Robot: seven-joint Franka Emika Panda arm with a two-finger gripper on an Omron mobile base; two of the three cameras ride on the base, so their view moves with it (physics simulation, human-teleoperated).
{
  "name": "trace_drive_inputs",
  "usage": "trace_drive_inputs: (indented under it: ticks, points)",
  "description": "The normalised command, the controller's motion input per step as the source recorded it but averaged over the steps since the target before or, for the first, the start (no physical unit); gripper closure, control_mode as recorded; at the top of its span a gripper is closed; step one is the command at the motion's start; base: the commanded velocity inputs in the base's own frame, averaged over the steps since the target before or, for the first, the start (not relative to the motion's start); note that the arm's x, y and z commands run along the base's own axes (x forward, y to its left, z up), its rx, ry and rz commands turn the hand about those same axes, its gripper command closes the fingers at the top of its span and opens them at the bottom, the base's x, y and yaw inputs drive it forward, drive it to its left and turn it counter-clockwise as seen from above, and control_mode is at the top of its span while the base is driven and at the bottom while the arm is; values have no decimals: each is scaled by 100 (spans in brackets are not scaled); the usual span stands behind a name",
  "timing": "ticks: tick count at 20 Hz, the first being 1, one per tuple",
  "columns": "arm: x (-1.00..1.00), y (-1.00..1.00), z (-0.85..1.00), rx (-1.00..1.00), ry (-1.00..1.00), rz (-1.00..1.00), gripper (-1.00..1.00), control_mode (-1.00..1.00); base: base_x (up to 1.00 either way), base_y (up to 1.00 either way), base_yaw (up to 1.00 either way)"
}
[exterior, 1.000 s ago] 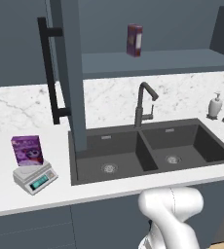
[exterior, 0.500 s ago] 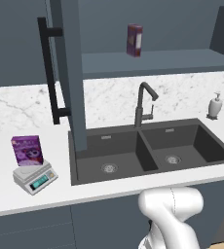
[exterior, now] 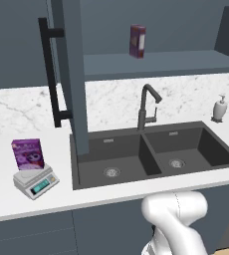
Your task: Pick the cereal and place it on the digital scale for weighing, and close the cabinet.
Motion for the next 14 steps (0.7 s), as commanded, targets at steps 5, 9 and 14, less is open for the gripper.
trace_drive_inputs:
  ticks: [5,9,14]
  points:
    - [-33,-80,-2,6,-2,0,-100,-100,0,0,0]
    - [-50,-60,-18,8,-7,0,-100,-100,0,0,0]
    - [-25,-22,-39,2,-3,0,-100,-100,0,0,0]
